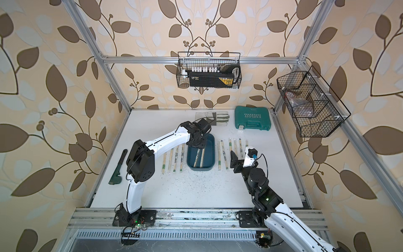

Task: Take the paired disposable chopsticks out of the storage box
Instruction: Pick up the paired disposable chopsticks from the storage box.

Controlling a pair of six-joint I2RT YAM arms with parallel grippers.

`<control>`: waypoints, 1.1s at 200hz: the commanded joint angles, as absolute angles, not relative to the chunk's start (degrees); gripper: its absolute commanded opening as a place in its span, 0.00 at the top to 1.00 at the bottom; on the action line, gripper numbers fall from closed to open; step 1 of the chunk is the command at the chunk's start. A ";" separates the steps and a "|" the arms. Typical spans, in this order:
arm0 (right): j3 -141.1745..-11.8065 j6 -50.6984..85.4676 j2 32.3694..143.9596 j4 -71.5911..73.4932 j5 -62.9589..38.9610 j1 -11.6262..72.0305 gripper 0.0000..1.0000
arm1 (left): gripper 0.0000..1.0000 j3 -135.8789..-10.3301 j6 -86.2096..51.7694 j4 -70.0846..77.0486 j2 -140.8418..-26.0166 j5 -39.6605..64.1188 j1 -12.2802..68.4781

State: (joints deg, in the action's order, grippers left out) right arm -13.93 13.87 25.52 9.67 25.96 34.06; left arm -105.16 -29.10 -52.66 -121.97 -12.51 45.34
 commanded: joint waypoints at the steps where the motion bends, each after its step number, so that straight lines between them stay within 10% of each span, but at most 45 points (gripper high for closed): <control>1: -13.33 13.40 25.62 10.12 26.19 34.28 0.23 | 0.62 -108.31 -30.82 -54.84 -123.33 -12.72 45.18; 220: -14.00 13.27 27.16 10.10 25.93 34.26 0.23 | 0.61 -109.59 -31.70 -52.65 -137.00 -11.06 42.89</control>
State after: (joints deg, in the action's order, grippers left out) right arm -13.93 13.85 27.14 9.65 25.93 34.06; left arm -109.67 -30.37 -51.79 -133.29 -11.38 43.46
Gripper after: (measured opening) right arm 0.771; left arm 0.374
